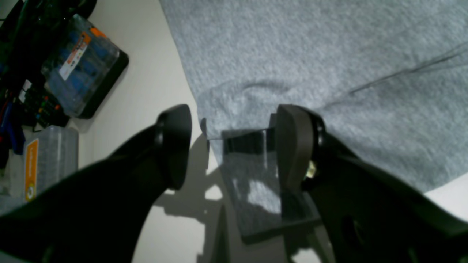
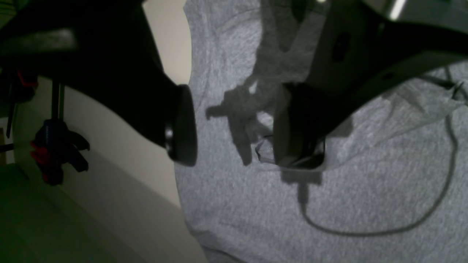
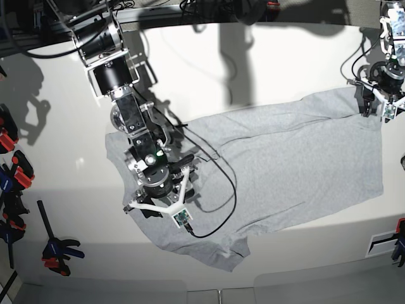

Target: Fold the T-shirt properly

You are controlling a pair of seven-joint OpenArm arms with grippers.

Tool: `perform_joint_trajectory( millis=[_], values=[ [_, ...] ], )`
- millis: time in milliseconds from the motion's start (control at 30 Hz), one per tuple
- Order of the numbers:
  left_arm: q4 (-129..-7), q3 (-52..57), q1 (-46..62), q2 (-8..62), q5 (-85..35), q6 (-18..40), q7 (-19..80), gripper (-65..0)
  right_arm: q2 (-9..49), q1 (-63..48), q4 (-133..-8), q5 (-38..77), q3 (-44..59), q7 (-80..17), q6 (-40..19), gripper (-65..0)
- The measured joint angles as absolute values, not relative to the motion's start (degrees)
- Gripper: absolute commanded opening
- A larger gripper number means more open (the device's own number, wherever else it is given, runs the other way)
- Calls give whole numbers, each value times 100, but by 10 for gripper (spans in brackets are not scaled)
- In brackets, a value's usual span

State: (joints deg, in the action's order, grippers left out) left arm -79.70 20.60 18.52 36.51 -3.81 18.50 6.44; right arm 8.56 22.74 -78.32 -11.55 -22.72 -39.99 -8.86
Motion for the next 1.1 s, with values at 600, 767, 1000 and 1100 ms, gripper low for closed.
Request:
perform_joint_trajectory(
  millis=[600, 767, 1000, 1100],
  values=[
    [-7946, 1874, 910, 3273, -187, 2329, 2397, -347, 843, 2274, -7832, -1155, -2272, -4014, -888, -329],
    [-7837, 1874, 805, 3301, -128, 2298, 2235, -358, 840, 2274, -7832, -1155, -2272, -4014, -886, -329],
    [-6464, 1756, 163, 3301, -226, 2292, 1804, -358, 840, 2281, -7832, -1146, -2274, -4010, -884, -329],
    [-6361, 1750, -51, 3286, -539, 2279, 1959, -358, 843, 2283, -7832, -1140, -2272, -4036, -882, -329]
  ],
)
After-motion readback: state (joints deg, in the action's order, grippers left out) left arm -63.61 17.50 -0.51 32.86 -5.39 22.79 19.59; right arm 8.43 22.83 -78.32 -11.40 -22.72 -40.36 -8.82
